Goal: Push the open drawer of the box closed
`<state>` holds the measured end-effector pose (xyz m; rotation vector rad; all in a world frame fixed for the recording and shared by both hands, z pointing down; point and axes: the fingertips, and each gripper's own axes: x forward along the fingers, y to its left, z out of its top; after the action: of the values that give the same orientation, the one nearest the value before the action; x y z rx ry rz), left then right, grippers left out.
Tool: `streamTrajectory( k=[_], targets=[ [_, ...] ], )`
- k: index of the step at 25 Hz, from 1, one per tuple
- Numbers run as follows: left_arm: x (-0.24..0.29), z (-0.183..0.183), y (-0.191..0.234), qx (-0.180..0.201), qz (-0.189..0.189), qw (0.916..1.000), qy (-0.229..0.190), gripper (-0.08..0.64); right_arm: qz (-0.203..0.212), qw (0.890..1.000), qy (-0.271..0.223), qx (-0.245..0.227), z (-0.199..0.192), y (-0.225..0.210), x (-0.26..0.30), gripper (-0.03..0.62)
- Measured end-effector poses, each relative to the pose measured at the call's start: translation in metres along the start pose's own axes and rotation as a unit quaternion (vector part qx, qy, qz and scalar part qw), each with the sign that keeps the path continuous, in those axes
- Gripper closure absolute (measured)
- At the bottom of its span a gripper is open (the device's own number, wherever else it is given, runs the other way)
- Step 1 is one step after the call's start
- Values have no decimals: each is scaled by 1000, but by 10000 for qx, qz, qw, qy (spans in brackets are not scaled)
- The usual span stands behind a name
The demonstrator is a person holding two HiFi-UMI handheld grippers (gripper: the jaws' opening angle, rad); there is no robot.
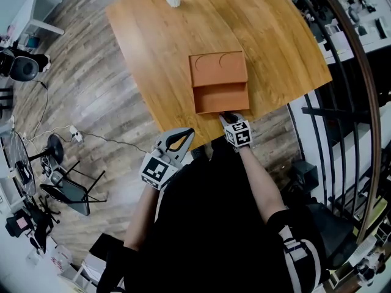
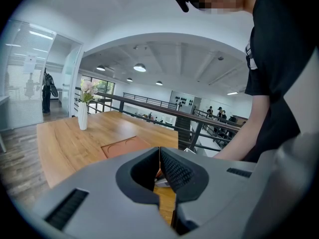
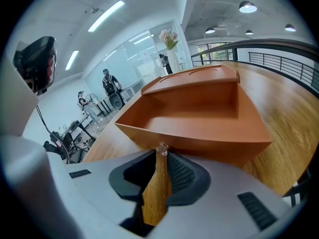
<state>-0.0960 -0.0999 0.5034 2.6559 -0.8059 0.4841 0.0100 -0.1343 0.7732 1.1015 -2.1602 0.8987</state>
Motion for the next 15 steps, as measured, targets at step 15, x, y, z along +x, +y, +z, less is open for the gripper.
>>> streamTrajectory(
  k=[15],
  targets=[
    [4,8,9,-45,98,9999,-91,537,190,9996,193,-26,4,7,0,515]
  ],
)
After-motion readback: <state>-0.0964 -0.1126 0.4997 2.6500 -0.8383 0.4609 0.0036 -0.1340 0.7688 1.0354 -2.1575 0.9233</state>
